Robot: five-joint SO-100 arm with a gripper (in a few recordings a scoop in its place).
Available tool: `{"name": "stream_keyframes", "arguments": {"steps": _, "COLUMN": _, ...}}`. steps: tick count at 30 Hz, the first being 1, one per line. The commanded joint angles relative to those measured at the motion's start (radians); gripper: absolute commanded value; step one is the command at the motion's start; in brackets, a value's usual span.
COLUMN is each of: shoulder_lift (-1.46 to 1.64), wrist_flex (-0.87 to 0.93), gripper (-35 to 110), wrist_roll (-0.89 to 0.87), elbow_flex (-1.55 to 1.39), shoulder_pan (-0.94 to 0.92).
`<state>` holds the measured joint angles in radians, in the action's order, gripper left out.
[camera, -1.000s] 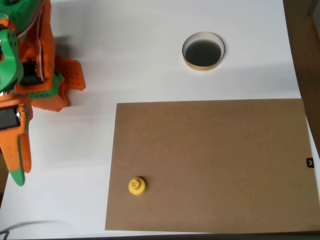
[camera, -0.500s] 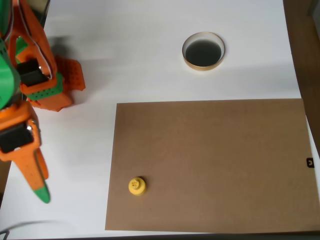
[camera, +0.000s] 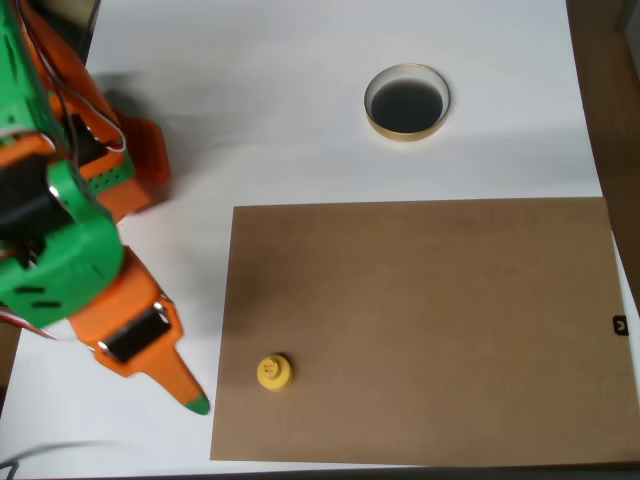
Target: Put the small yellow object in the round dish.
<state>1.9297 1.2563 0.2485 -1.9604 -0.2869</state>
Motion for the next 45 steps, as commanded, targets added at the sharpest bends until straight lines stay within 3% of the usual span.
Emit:
{"name": "stream_keyframes", "arguments": {"steps": 1, "shoulder_lift": -0.038, "wrist_flex": 0.020, "gripper": 27, "wrist_roll": 0.005, "elbow_flex": 0.098, "shoulder_pan": 0.028}}
{"name": "stream_keyframes", "arguments": {"steps": 28, "shoulder_lift": -0.463, "wrist_flex": -0.021, "gripper": 25, "wrist_roll": -0.060, "elbow_flex": 0.341, "shoulder_pan": 0.175}}
{"name": "stream_keyframes", "arguments": {"steps": 45, "shoulder_lift": -0.543, "wrist_flex": -0.023, "gripper": 23, "wrist_roll": -0.100, "elbow_flex": 0.379, "shoulder_pan": 0.218}}
